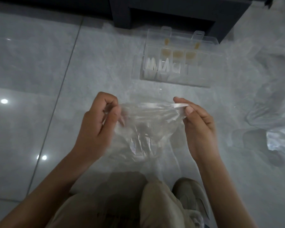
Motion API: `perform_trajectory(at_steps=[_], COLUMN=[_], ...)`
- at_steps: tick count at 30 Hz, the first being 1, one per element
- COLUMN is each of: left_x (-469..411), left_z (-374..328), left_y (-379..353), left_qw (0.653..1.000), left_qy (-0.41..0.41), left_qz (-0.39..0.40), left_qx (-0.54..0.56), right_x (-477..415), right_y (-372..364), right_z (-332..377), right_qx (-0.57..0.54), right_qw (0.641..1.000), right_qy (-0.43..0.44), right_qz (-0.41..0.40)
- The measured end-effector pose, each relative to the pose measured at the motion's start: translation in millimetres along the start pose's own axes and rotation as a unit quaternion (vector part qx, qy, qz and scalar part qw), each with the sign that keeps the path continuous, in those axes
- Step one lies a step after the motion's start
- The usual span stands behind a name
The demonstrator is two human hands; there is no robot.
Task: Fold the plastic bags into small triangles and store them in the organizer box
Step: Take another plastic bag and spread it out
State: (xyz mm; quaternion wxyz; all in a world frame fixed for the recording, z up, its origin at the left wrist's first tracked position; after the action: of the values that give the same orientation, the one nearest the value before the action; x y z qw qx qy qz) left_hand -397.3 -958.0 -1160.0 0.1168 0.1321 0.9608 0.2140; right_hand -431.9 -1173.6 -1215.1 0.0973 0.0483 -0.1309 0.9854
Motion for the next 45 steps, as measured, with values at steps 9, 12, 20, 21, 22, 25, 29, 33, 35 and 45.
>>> perform_trajectory(at_steps=[9,12,20,21,22,25,29,33,35,45], left_x=[2.4,3.5,15.7,19.7,22.9,29.3,34.9,36.3,34.9,31.9], left_z=[9.9,19.0,116.0,121.9,125.5,126.1,113.1,102.7,99.7,98.2], left_y=[7.7,13.1,25.0,25.1,25.0,21.7,12.2,11.4,14.1,25.5], left_qw=[0.992,0.985,0.923,0.912,0.904,0.888,0.877,0.87,0.872,0.871], left_qy=[0.053,0.097,0.295,0.306,0.313,0.334,0.346,0.34,0.335,0.315], left_qz=[-0.075,-0.115,-0.228,-0.242,-0.253,-0.273,-0.283,-0.293,-0.293,-0.308], left_qx=[-0.081,-0.082,0.096,0.127,0.147,0.162,0.179,0.203,0.205,0.216], right_x=[-4.9,-8.8,-3.6,-2.6,-0.6,8.3,22.6,18.2,12.6,-3.2], right_y=[2.5,16.4,0.8,-9.5,-20.9,-51.0,-88.4,-96.6,-87.1,-26.1], right_z=[5.4,-0.8,-24.0,-32.0,-40.2,-62.7,-74.9,-68.3,-62.1,-14.0], right_qx=[0.084,0.091,0.083,0.092,0.109,0.205,0.308,0.32,0.283,0.373], right_qw=[0.993,0.987,0.994,0.994,0.99,0.957,0.915,0.933,0.951,0.908], right_qy=[-0.008,-0.022,-0.048,-0.065,-0.083,-0.11,-0.026,0.074,0.058,0.158], right_qz=[-0.084,-0.131,-0.055,-0.012,0.034,0.17,0.259,0.148,0.112,-0.106])
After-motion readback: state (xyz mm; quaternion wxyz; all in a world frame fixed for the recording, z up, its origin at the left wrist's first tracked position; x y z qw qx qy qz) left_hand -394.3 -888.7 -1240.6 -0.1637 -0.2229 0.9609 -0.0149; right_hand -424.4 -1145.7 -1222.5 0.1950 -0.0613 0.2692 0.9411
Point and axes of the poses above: each hand's wrist, its own x-axis away from the middle knuckle, its own y-axis out of the back of the hand, z = x × y, the point moved 7 cm from there along -x, towards the middle knuckle, and after that the axes turned 3 degrees about z, right-handed, at the moved point
